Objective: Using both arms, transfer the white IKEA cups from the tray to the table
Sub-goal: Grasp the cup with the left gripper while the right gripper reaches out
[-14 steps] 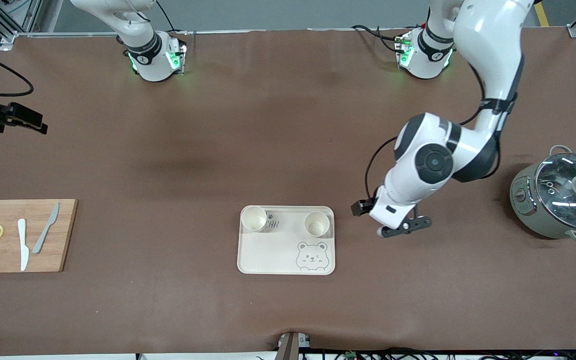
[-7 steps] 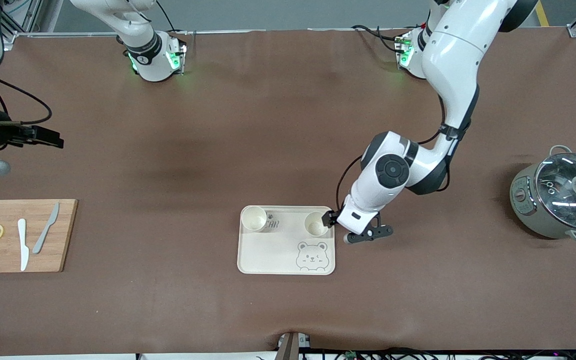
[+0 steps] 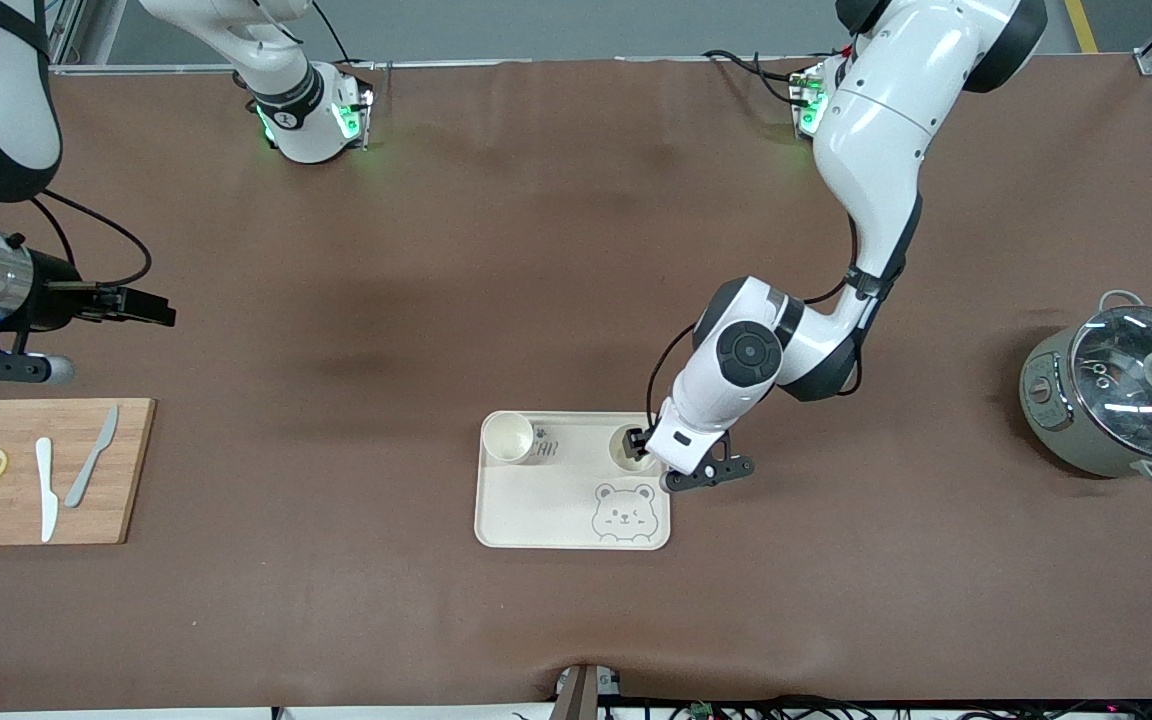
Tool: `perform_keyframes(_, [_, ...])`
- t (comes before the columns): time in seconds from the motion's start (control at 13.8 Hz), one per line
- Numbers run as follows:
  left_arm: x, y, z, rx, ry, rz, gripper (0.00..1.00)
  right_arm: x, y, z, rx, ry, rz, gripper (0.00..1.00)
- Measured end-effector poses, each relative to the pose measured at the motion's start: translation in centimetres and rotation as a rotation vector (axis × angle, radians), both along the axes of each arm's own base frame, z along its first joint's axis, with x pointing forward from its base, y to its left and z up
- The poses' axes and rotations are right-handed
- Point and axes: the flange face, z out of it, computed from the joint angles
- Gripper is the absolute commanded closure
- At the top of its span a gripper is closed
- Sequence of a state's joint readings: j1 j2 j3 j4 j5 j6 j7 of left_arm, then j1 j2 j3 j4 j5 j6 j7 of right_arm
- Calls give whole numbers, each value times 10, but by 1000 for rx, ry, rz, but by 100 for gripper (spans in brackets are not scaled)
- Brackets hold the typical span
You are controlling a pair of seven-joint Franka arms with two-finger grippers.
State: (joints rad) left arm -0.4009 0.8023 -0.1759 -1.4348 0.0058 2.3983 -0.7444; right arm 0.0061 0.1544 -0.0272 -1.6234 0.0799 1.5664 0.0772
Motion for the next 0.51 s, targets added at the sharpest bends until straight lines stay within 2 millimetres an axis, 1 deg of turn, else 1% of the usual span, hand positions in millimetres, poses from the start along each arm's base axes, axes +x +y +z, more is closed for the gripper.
perform_keyframes(0.07, [-1,0,-3,2,4,-1,50,2,7,-3,9,-3,-19,0])
perform_keyframes(0.15, [-1,-1,-6,2,6,-1,57,5,17,-7,9,-9,-45,0])
perform_keyframes(0.29, [-2,-3,-9,0,4,-3,74,10,50,-16,-7,-20,-93,0])
perform_keyframes(0.44, [-3,-5,-8,-1,3,-6,96,15,85,-27,-17,-36,-126,0])
perform_keyframes(0.51, [-3,-6,-8,-1,2,-7,100,17,100,-32,-15,-43,-140,0])
